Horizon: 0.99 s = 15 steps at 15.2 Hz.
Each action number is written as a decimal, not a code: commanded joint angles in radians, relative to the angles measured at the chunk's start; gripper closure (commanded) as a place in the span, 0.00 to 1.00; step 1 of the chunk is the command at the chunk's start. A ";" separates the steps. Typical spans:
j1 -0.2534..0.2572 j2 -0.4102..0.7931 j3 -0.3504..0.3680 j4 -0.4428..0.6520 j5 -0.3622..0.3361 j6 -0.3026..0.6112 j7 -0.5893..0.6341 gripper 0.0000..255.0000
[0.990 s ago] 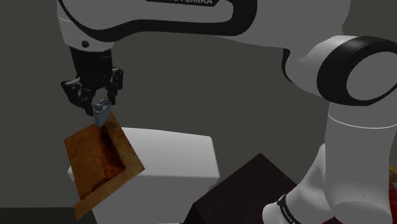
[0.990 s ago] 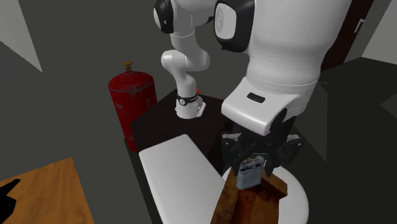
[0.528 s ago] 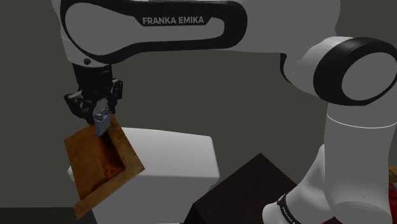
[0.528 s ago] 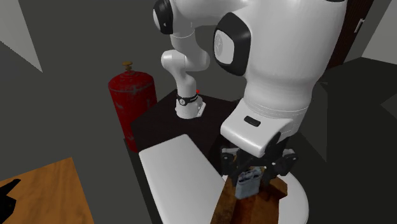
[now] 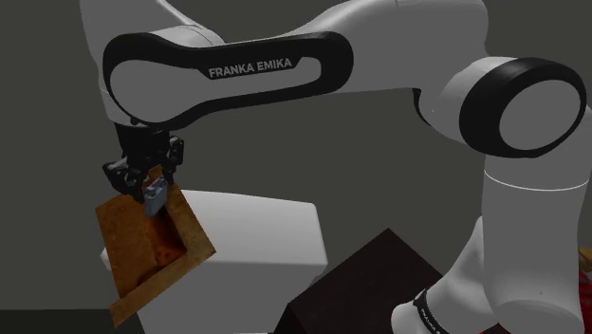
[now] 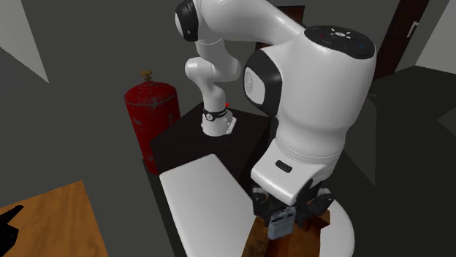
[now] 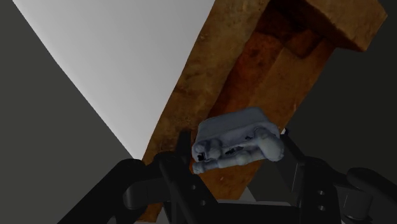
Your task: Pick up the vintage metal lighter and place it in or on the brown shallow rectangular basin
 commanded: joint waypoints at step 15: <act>0.002 -0.012 0.004 0.036 0.006 -0.046 -0.004 0.00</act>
